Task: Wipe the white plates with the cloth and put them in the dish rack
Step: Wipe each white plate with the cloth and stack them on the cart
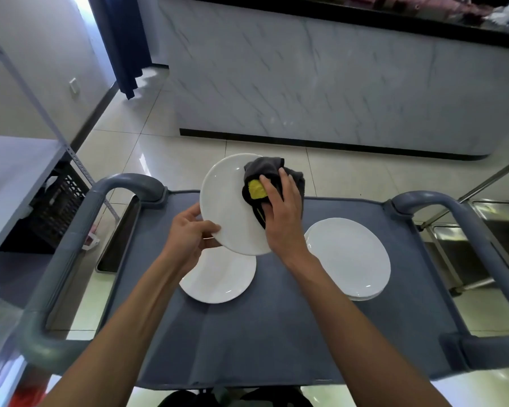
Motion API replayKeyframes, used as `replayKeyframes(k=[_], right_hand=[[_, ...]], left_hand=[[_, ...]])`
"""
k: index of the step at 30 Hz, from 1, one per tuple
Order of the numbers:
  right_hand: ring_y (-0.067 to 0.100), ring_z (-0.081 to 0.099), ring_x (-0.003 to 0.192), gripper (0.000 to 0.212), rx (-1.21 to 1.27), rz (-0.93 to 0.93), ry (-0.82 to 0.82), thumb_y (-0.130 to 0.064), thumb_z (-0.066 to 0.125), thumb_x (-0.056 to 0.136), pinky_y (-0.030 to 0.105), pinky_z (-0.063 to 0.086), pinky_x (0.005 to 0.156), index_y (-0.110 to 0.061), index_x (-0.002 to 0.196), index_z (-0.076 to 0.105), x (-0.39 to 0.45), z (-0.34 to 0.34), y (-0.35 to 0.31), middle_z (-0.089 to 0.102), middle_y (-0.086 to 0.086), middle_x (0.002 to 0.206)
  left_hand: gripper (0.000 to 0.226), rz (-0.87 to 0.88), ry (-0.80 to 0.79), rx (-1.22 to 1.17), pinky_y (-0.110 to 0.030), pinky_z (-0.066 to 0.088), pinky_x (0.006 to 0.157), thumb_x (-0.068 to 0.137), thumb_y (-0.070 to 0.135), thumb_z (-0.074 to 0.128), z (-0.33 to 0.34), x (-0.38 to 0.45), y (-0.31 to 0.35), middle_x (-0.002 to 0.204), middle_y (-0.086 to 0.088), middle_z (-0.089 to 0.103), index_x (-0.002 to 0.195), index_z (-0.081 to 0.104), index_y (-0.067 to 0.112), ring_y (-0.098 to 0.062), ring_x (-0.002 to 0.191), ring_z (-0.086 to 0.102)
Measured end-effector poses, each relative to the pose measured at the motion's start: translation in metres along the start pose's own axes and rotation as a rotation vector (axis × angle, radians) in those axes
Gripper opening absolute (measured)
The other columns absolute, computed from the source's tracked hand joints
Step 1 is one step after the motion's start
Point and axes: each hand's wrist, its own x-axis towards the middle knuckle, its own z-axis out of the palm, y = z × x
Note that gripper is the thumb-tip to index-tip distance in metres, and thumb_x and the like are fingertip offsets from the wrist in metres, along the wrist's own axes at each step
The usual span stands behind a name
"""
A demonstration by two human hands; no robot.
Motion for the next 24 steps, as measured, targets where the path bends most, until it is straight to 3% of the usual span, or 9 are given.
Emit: replayKeyframes(k=[6,10,18,24], right_hand=[[0.03,0.009,0.154,0.051,0.034,-0.055,-0.109,-0.014,0.047,0.105,0.045,0.012,0.125,-0.026,0.154,0.039,0.015,0.005,-0.016,0.016,0.01,0.167],[0.028,0.005,0.155,0.054,0.058,-0.144,-0.189,-0.012,0.046,0.105,0.038,0.006,0.125,-0.028,0.156,0.035,0.011,0.011,-0.027,0.01,0.006,0.168],[0.024,0.009,0.155,0.058,0.063,-0.264,-0.265,-0.007,0.051,0.101,0.045,0.017,0.125,-0.032,0.152,0.041,-0.014,0.015,-0.023,0.015,0.001,0.168],[0.023,0.01,0.155,0.062,0.07,-0.162,-0.227,-0.001,0.048,0.1,0.039,0.016,0.125,-0.03,0.153,0.04,-0.039,0.011,-0.009,0.013,0.001,0.168]], left_hand=[[0.053,0.011,-0.052,0.079,-0.05,0.062,0.07,0.079,-0.018,0.058,0.004,-0.004,0.001,0.106,-0.018,0.074,0.114,0.073,0.018,-0.042,0.088,0.071],[0.052,0.011,-0.077,0.11,-0.059,0.059,0.079,0.081,-0.018,0.056,0.003,-0.008,0.0,0.109,-0.02,0.073,0.12,0.07,0.013,-0.047,0.097,0.069],[0.056,0.033,-0.039,0.056,-0.056,0.06,0.077,0.079,-0.019,0.057,-0.006,-0.003,0.004,0.108,-0.021,0.073,0.121,0.07,0.015,-0.044,0.094,0.071],[0.058,0.034,-0.032,0.06,-0.061,0.059,0.079,0.08,-0.019,0.056,-0.011,0.003,0.003,0.106,-0.023,0.073,0.117,0.073,0.022,-0.042,0.089,0.07]])
